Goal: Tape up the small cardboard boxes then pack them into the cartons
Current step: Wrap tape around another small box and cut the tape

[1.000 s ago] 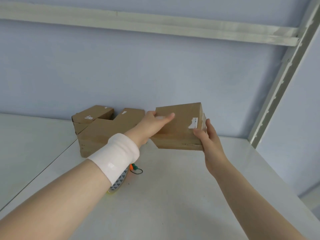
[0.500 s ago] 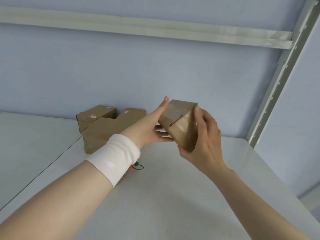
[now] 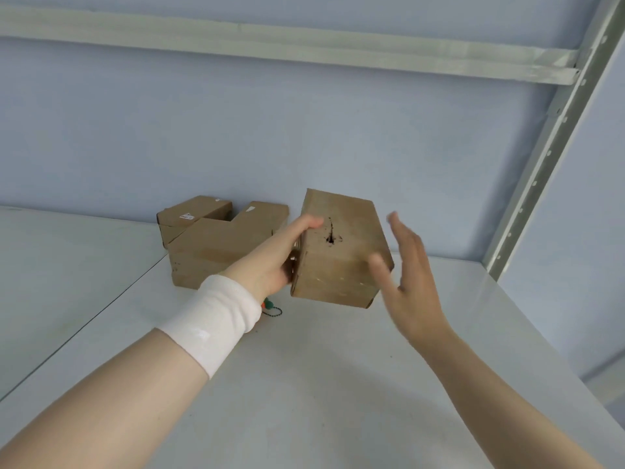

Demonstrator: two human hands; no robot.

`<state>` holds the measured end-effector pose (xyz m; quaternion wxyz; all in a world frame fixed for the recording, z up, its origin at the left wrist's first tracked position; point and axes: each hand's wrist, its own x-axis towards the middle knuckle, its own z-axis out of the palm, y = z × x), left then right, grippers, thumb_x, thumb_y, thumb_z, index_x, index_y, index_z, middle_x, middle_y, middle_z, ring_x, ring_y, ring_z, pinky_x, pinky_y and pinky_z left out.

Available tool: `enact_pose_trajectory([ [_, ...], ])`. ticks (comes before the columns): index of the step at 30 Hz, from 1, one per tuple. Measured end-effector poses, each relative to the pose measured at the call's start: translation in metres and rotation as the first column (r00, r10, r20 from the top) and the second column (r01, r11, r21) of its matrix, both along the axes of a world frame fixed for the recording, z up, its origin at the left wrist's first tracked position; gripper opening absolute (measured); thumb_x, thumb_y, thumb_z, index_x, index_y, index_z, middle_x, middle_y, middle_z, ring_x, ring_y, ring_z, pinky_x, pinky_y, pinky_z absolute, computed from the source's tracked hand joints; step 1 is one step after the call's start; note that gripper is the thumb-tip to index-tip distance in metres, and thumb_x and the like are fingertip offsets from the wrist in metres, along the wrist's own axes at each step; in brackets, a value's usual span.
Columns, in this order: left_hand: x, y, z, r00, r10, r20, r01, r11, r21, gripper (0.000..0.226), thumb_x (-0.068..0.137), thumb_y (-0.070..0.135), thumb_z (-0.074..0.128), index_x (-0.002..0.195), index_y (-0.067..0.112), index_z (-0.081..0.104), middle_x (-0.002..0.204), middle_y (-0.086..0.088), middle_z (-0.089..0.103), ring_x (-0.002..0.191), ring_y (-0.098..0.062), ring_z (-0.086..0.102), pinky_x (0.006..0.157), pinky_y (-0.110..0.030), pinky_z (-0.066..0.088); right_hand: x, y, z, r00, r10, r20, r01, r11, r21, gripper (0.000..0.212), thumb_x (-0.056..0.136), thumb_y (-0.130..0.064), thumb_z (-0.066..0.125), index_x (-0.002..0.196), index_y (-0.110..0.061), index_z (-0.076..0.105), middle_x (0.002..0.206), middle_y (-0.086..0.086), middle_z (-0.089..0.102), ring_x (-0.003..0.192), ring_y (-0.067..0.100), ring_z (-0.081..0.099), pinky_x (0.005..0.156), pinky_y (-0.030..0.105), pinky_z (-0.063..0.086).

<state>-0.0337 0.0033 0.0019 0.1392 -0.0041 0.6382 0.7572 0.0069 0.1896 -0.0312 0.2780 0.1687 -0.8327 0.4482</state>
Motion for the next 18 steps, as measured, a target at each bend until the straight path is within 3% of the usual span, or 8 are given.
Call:
enact_pose_trajectory([
  [1, 0.003, -0.001, -0.004, 1.000, -0.013, -0.001, 0.013, 1.000, 0.017, 0.048, 0.081, 0.043, 0.063, 0.120, 0.015, 0.063, 0.120, -0.011, 0.064, 0.111, -0.026, 0.061, 0.087, -0.036, 0.052, -0.001, 0.003, 0.002, 0.980, 0.039, 0.195, 0.003, 0.978, -0.210, 0.064, 0.089, -0.058, 0.045, 0.145, -0.036, 0.023, 0.146, -0.020, 0.027, 0.136, 0.001, 0.026, 0.114, 0.033, 0.024],
  [3, 0.011, -0.001, -0.013, 0.999, -0.033, 0.005, 0.033, 0.998, 0.051, 0.044, 0.084, 0.039, 0.060, 0.120, 0.013, 0.062, 0.120, -0.012, 0.064, 0.110, -0.026, 0.061, 0.088, -0.036, 0.051, -0.005, 0.010, 0.001, 0.821, 0.341, 0.459, -0.038, 0.833, -0.552, 0.058, 0.091, -0.052, 0.045, 0.145, -0.038, 0.028, 0.140, -0.023, 0.033, 0.132, 0.007, 0.033, 0.109, 0.038, 0.033],
  [5, 0.021, 0.002, -0.023, 0.999, -0.035, 0.037, 0.031, 0.994, 0.105, 0.034, 0.086, 0.037, 0.057, 0.110, 0.014, 0.066, 0.109, -0.008, 0.070, 0.094, -0.020, 0.067, 0.078, -0.031, 0.053, -0.004, 0.009, -0.005, 0.678, 0.569, 0.465, -0.092, 0.694, -0.714, 0.052, 0.094, -0.046, 0.043, 0.144, -0.034, 0.033, 0.138, -0.015, 0.046, 0.126, 0.013, 0.045, 0.105, 0.040, 0.039],
  [10, 0.042, 0.006, -0.053, 0.994, 0.067, 0.084, -0.080, 0.984, 0.158, 0.025, 0.092, 0.035, 0.052, 0.092, 0.016, 0.069, 0.089, -0.003, 0.074, 0.077, -0.014, 0.071, 0.068, -0.027, 0.053, 0.009, -0.009, -0.026, 0.631, 0.625, 0.459, 0.017, 0.581, -0.814, 0.052, 0.096, -0.029, 0.044, 0.146, -0.029, 0.030, 0.135, -0.004, 0.055, 0.119, 0.017, 0.056, 0.101, 0.036, 0.044],
  [13, 0.054, 0.007, -0.069, 0.985, 0.122, 0.120, -0.139, 0.979, 0.147, 0.027, 0.093, 0.036, 0.051, 0.087, 0.017, 0.070, 0.085, -0.002, 0.075, 0.074, -0.013, 0.071, 0.063, -0.024, 0.053, 0.017, -0.015, -0.039, 0.607, 0.578, 0.545, 0.128, 0.606, -0.785, 0.052, 0.094, -0.030, 0.046, 0.145, -0.026, 0.034, 0.131, -0.002, 0.058, 0.111, 0.018, 0.061, 0.081, 0.032, 0.052],
  [15, 0.058, 0.007, -0.075, 0.979, 0.156, 0.131, -0.178, 0.969, 0.169, 0.027, 0.094, 0.035, 0.051, 0.086, 0.017, 0.069, 0.082, 0.000, 0.075, 0.072, -0.011, 0.071, 0.059, -0.022, 0.054, 0.021, -0.019, -0.043, 0.598, 0.556, 0.578, 0.150, 0.630, -0.762, 0.052, 0.094, -0.032, 0.046, 0.144, -0.027, 0.034, 0.132, -0.003, 0.057, 0.110, 0.017, 0.061, 0.076, 0.032, 0.052],
  [17, 0.062, 0.007, -0.074, 0.976, 0.211, 0.052, -0.215, 0.972, 0.095, 0.026, 0.095, 0.035, 0.050, 0.093, 0.016, 0.068, 0.093, -0.001, 0.074, 0.080, -0.010, 0.070, 0.071, -0.025, 0.055, 0.022, -0.020, -0.042, 0.596, 0.536, 0.597, 0.159, 0.650, -0.743, 0.052, 0.095, -0.033, 0.046, 0.145, -0.026, 0.033, 0.134, -0.002, 0.056, 0.112, 0.018, 0.060, 0.082, 0.032, 0.052],
  [18, 0.061, 0.006, -0.073, 0.970, 0.236, -0.067, -0.240, 0.969, -0.058, 0.027, 0.096, 0.034, 0.048, 0.102, 0.015, 0.067, 0.105, -0.003, 0.071, 0.092, -0.011, 0.067, 0.083, -0.029, 0.053, 0.021, -0.020, -0.040, 0.600, 0.519, 0.609, 0.166, 0.664, -0.729, 0.053, 0.095, -0.033, 0.046, 0.145, -0.024, 0.033, 0.135, -0.002, 0.055, 0.114, 0.018, 0.058, 0.087, 0.033, 0.050],
])
